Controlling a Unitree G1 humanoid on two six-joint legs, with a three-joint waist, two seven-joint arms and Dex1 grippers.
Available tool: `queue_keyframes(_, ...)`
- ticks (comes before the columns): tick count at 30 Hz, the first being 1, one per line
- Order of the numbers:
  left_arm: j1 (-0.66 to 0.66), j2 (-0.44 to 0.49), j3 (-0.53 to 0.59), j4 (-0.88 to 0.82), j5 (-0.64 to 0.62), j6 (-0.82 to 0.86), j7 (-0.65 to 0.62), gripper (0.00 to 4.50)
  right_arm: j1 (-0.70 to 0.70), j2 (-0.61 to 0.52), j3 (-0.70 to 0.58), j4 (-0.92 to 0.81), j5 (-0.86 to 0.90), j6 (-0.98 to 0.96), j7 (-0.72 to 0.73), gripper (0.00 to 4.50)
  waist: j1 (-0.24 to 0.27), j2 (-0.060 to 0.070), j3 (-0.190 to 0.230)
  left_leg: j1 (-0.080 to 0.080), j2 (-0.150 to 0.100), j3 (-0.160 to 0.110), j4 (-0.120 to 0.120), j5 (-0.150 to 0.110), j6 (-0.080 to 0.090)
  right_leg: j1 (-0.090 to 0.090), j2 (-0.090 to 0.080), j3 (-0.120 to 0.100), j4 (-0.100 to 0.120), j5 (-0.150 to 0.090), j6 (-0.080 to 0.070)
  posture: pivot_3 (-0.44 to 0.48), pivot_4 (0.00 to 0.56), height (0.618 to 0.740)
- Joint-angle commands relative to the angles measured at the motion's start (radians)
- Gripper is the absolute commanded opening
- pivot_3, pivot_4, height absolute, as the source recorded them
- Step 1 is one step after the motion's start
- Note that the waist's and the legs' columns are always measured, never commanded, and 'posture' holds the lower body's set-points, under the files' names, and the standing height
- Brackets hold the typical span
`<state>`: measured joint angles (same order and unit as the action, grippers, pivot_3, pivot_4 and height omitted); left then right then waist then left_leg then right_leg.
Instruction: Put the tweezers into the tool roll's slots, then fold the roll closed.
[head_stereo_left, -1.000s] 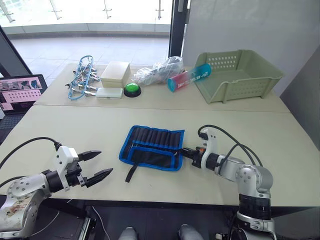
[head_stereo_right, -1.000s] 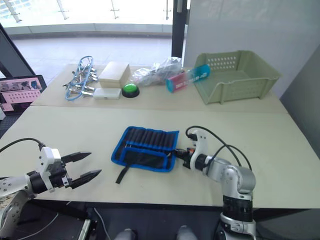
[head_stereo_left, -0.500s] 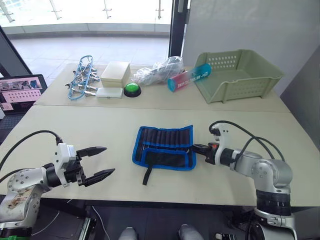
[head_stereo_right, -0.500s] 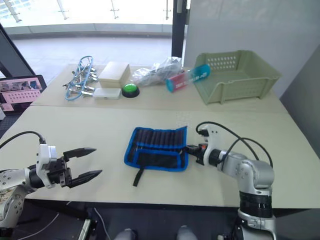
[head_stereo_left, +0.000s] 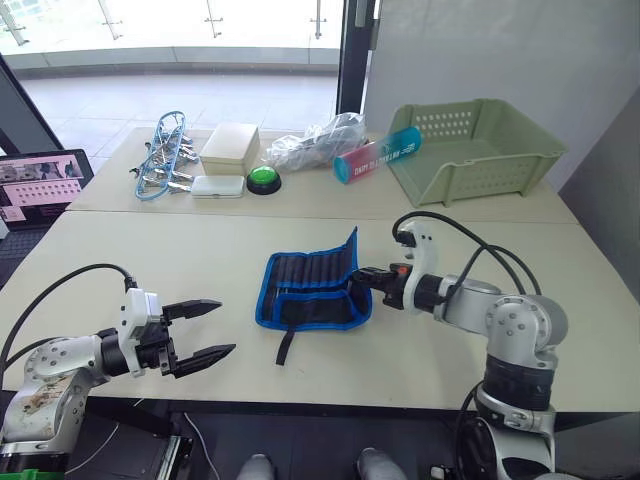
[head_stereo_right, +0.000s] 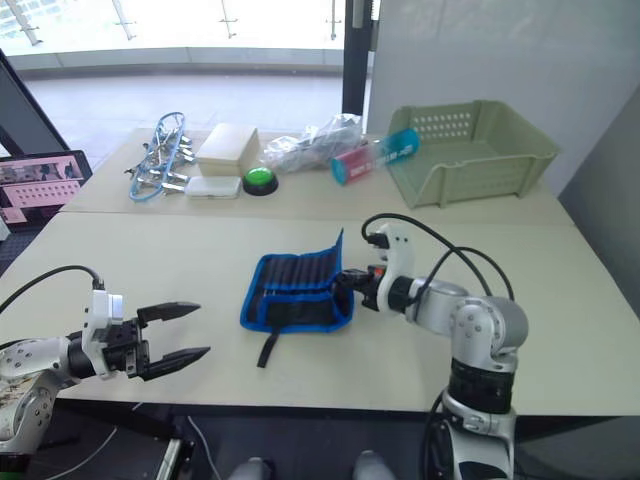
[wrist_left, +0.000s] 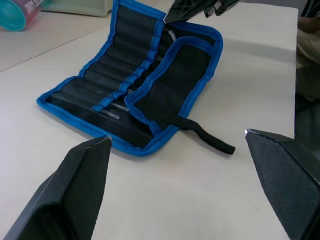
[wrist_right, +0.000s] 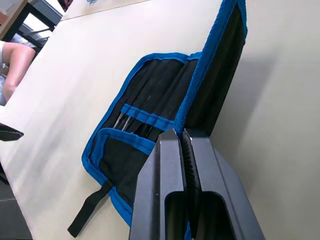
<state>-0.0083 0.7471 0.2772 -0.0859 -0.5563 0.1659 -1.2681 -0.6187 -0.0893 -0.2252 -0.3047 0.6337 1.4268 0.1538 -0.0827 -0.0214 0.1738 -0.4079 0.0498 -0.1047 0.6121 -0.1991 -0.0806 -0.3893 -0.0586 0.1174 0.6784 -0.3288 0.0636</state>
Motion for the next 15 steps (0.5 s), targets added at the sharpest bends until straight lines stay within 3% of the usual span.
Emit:
queue_keyframes(1,0.009,0.009,0.003,-0.051,-0.027,0.017,0.000,4.50,-0.006,0.063,0.055,-0.028,-0.047,-0.051,-0.070,0.02,-0.007,0.000,0.000,0.000,0.000,0.000,0.000,0.000,0.000,0.000,0.000,0.000,0.001,0.000,0.000,0.000,0.150,0.740)
queue_keyframes(5,0.002,0.009,-0.003,-0.056,-0.023,0.026,0.001,4.50,-0.023,0.065,0.073,-0.038,-0.069,-0.062,-0.083,0.02,-0.013,0.000,0.000,0.000,0.000,0.000,0.000,0.000,0.000,0.000,0.000,0.000,0.001,0.000,0.000,0.000,0.150,0.740)
queue_keyframes(12,-0.029,0.008,-0.011,-0.031,-0.014,0.026,-0.003,4.50,-0.049,-0.156,0.232,-0.087,-0.126,-0.099,0.001,0.02,-0.014,0.000,0.000,0.000,0.000,0.000,0.000,0.001,0.000,0.000,0.000,0.000,0.001,0.000,0.000,0.000,0.150,0.740)
queue_keyframes(15,-0.038,0.004,-0.019,-0.023,-0.011,0.023,-0.005,4.50,-0.066,-0.178,0.333,-0.096,-0.163,-0.129,0.004,0.02,-0.019,0.000,0.000,0.001,0.000,0.000,0.000,0.001,0.000,0.000,0.000,0.000,0.001,0.000,0.000,0.000,0.150,0.740)
